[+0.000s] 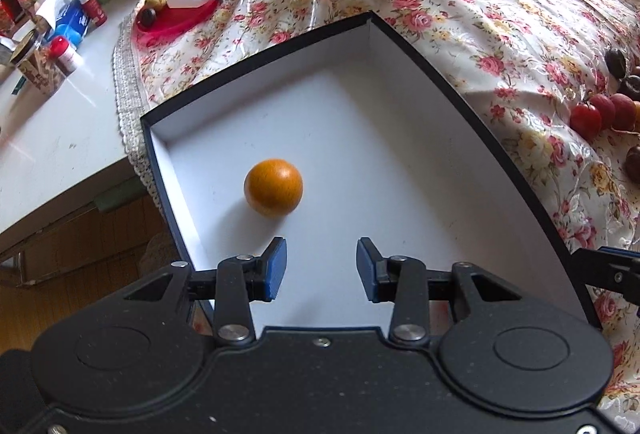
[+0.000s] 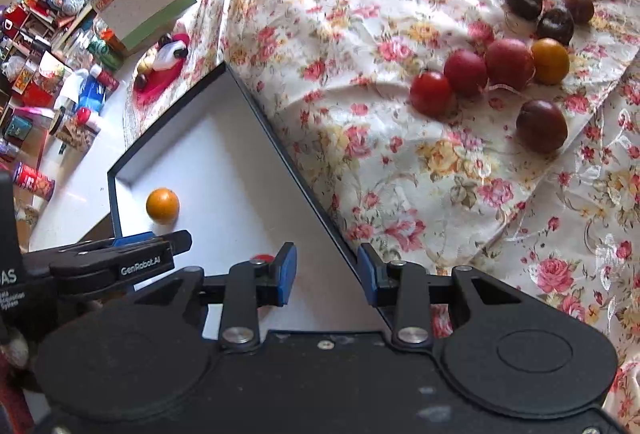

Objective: Organize fruits
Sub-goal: 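Withdraw both open tools from the box back toward the fruits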

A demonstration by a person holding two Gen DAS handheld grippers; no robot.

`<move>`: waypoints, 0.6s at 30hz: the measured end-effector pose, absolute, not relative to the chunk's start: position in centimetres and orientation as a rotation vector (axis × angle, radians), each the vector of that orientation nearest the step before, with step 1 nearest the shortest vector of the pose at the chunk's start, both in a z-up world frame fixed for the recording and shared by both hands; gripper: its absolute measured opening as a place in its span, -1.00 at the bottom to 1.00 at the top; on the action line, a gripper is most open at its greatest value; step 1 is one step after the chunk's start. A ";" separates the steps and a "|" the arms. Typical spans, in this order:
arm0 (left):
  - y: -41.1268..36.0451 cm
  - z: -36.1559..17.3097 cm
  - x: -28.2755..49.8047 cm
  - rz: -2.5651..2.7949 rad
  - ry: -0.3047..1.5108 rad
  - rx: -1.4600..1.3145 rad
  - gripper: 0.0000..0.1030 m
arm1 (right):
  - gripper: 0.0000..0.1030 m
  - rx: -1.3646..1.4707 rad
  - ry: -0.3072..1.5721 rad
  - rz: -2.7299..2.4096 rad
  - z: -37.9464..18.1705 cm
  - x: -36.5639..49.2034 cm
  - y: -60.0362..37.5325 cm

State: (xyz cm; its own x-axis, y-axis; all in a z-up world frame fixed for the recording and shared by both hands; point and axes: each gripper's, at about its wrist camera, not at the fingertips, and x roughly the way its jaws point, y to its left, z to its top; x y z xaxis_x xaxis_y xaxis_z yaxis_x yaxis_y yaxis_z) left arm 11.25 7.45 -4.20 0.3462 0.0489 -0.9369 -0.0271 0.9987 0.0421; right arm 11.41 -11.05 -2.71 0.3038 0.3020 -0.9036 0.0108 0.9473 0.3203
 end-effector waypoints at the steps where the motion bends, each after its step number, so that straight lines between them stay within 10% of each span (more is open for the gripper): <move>1: 7.4 -4.1 11.0 0.053 1.217 0.026 -0.07 | -0.28 0.292 1.265 0.204 -2.8 11.4 -11.1; 18: 5.1 -3.5 6.8 -0.023 1.334 0.056 -0.07 | -0.28 0.227 1.396 0.235 -3.2 10.8 -11.6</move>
State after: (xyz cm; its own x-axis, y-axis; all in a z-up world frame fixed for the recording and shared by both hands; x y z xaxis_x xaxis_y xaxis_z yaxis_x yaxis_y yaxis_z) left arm 6.83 5.08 -3.52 0.2349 0.0157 -0.9719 0.0489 0.9984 0.0279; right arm 10.78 -11.57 -3.20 0.1585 0.2953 -0.9422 -0.0293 0.9552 0.2945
